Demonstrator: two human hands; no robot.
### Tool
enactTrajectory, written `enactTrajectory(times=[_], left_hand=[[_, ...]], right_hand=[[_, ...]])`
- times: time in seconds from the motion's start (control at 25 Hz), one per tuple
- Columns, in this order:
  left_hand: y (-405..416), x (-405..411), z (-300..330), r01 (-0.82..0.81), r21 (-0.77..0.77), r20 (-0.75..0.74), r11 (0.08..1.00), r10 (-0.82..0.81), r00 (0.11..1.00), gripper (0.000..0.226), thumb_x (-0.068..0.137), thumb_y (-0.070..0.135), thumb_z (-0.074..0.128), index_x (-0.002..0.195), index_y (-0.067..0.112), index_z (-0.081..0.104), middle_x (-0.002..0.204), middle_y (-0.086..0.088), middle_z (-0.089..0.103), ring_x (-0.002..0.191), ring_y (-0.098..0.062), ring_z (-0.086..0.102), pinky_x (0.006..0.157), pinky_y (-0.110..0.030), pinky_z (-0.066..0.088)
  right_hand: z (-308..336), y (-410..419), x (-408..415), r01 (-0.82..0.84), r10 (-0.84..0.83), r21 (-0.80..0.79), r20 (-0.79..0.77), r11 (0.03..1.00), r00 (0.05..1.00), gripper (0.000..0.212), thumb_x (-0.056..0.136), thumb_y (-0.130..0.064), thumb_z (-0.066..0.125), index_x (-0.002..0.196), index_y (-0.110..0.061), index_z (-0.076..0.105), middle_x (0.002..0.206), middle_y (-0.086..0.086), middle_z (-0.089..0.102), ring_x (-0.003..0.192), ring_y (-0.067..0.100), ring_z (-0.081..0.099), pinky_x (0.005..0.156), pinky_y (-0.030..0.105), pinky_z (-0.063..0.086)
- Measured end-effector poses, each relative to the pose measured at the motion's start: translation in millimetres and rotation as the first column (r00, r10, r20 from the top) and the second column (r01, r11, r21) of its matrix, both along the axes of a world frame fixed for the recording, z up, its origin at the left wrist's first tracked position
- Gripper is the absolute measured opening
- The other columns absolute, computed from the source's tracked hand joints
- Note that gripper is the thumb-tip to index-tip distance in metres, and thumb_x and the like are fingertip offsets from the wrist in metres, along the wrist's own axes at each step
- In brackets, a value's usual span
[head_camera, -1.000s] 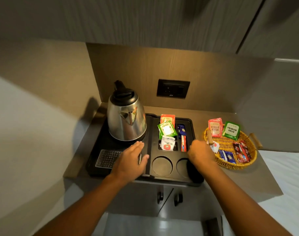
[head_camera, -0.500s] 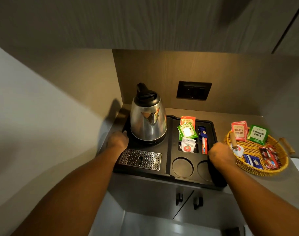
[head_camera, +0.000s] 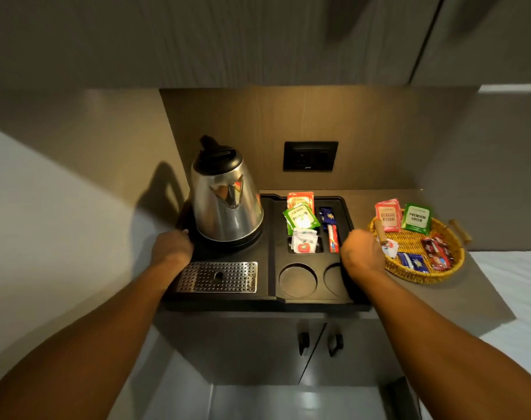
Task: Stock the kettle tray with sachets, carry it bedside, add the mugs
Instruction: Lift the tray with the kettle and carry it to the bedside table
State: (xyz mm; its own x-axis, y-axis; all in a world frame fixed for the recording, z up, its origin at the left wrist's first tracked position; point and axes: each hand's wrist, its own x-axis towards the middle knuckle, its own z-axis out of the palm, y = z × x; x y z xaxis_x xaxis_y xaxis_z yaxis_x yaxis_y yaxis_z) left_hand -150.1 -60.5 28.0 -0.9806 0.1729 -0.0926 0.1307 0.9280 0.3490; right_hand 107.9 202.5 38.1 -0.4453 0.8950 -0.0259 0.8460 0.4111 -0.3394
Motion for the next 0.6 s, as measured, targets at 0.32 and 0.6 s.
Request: enactTrajectory(times=[0.32,0.6], left_hand=[[6.6,40.4,75.1,0.266,-0.037,-0.140,0.963,-0.268,0.953,0.032,0.103,0.017,0.041,0.105,-0.004,0.065,0.115,-0.028,0.064,0.106,-0.041,0.059,0.084,-0.041,0.045],[85.8,184.9,92.1,0.458,-0.021,-0.160,0.889,-0.455,0.876,0.036,0.103,0.024,0.041,0.093,-0.001,0.066,0.093,-0.021,0.065,0.075,-0.033,0.059,0.061,-0.038,0.046]], right_hand=[[62.5,-2.1,54.1,0.098,-0.085,0.082,-0.157,0.992,0.984,0.021,0.092,-0.011,0.049,0.101,-0.004,0.067,0.099,0.016,0.067,0.087,0.033,0.065,0.063,0.036,0.045],[79.7,3.9,254.8,0.329,-0.316,0.093,-0.132,0.940,0.940,0.026,0.092,-0.021,0.055,0.113,-0.005,0.062,0.110,0.018,0.066,0.097,0.035,0.064,0.076,0.041,0.052]])
